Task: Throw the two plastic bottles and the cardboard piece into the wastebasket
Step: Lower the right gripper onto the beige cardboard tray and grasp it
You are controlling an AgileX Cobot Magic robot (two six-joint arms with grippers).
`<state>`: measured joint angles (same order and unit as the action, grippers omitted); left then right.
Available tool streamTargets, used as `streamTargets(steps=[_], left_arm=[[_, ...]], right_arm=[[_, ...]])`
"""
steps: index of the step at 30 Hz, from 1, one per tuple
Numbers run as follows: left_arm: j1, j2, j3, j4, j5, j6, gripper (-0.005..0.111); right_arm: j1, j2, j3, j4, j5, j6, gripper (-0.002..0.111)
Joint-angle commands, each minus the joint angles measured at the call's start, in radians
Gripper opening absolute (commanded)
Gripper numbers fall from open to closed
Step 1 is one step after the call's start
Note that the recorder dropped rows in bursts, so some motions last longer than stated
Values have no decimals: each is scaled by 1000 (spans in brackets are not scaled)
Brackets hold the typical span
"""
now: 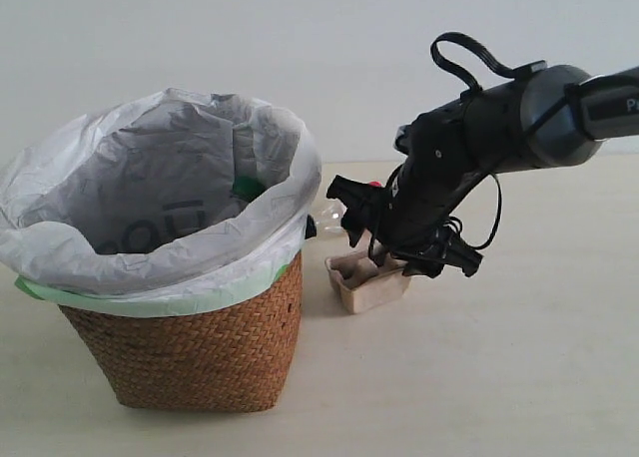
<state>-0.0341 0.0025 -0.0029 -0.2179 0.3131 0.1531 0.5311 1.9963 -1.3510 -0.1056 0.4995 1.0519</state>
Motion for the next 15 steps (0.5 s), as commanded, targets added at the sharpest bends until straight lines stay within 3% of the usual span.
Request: streamTargets(steps=[1, 7, 15], left_arm=[[3, -2, 3, 2, -1, -9, 6], [3, -2, 3, 2, -1, -9, 6], [3, -2, 3, 2, -1, -9, 6]], right_arm=[[3, 30, 3, 3, -14, 84, 62], [21, 53, 3, 3, -71, 110, 62], [27, 25, 3, -48, 4, 38, 62]])
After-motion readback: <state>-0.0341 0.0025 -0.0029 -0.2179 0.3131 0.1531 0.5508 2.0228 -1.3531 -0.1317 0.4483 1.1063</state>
